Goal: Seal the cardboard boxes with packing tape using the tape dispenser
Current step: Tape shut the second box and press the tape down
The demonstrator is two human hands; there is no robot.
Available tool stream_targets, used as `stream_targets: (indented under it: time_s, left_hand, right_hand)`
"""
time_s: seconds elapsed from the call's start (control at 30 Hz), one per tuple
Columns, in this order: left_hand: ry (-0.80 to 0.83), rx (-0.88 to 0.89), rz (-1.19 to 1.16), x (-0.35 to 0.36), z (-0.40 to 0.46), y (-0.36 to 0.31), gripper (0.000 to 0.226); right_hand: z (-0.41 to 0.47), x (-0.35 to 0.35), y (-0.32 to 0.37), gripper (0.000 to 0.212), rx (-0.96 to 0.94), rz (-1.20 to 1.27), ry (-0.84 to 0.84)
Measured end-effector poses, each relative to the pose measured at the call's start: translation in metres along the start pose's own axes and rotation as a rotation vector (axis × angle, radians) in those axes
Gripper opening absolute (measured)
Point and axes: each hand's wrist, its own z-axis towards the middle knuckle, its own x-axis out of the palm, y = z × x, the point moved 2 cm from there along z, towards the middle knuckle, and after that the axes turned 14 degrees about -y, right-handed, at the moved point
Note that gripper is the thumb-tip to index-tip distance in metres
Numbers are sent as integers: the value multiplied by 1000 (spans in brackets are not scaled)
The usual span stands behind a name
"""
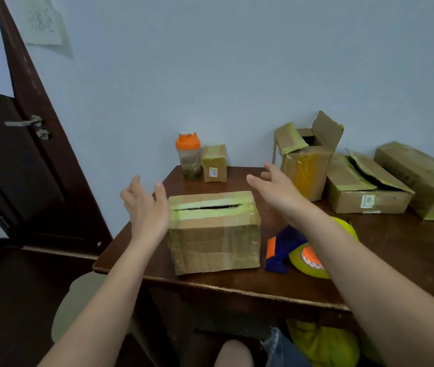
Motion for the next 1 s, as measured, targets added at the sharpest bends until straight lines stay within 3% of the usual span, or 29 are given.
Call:
stream_targets:
  time_s: [0.07, 0.13, 0.23, 0.3, 0.47, 0.6, 0.77, 1.0]
  left_hand:
    - [-38, 244, 41, -3, -15, -10, 54]
    - [13, 462, 84, 3, -39, -22, 50]
    - [164, 744, 145, 24, -84, -30, 53]
    - [190, 869, 231, 38, -105, -24, 51]
    - [150, 945, 384, 52, -113, -5, 46]
    - [154, 967, 340, 50, -109, 0, 46]
    - [149, 998, 348, 47, -107, 4, 51]
    - [176, 965, 352, 48, -105, 3, 52]
  right_hand:
    - [-3, -24, 11, 54, -213, -213, 5]
    - [-6, -40, 12, 49, -358, -527, 141]
    - [-15, -45, -5, 65, -323, -940, 392]
    - [-23, -46, -18, 72, -279, -1054, 458]
    - [-26, -49, -35, 68, -421, -1316, 456]
    - [-25, -51, -40, 77, -353, -1415, 492]
    - [-25, -48, -42, 60, -421, -1384, 374]
    - [-29, -56, -42, 63, -405, -1329, 392]
